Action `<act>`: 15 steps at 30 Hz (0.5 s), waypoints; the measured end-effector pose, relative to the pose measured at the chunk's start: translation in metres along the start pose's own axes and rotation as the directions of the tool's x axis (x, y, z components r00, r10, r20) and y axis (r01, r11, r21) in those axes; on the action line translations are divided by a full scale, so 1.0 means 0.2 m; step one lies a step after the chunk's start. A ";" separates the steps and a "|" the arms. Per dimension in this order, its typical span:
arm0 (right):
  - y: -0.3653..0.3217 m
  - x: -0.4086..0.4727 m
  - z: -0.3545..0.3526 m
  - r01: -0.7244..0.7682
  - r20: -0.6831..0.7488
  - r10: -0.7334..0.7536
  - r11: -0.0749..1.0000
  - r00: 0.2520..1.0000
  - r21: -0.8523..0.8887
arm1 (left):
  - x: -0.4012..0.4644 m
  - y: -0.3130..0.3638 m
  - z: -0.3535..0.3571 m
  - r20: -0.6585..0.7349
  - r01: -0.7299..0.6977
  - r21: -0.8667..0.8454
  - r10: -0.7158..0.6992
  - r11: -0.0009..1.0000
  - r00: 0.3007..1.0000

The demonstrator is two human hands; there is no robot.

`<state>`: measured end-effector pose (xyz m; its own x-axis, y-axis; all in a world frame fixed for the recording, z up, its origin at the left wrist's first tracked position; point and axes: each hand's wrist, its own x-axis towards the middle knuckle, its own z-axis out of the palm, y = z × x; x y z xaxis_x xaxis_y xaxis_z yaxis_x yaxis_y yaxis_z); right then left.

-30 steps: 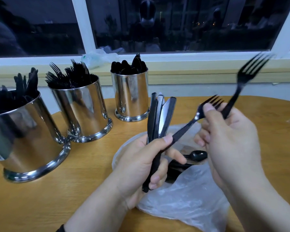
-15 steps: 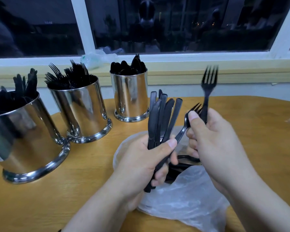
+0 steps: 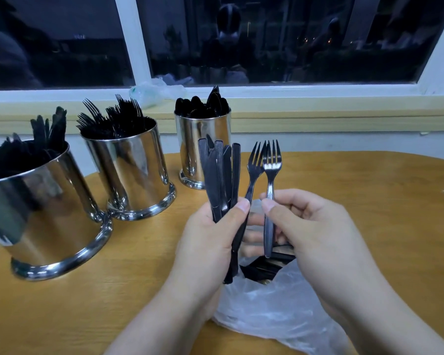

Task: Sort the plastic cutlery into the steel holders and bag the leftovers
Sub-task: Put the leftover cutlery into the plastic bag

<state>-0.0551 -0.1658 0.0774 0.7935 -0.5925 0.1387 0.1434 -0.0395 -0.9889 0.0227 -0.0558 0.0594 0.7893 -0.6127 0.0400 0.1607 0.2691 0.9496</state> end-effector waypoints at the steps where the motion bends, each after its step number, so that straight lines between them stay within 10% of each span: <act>1: 0.00 0.00 0.00 0.008 -0.007 -0.008 1.000 1.000 -0.006 | 0.00 0.00 0.00 0.008 0.013 0.001 -0.013 1.000 1.000; 15: 0.02 0.01 0.02 0.009 0.003 -0.009 0.996 1.000 -0.087 | 0.00 -0.04 -0.03 -0.003 0.019 0.024 -0.019 1.000 1.000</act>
<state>-0.0495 -0.1641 0.0733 0.7942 -0.5895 0.1474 0.0984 -0.1146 -0.9885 0.0244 -0.0541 0.0497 0.7876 -0.6158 0.0209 0.1619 0.2395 0.9573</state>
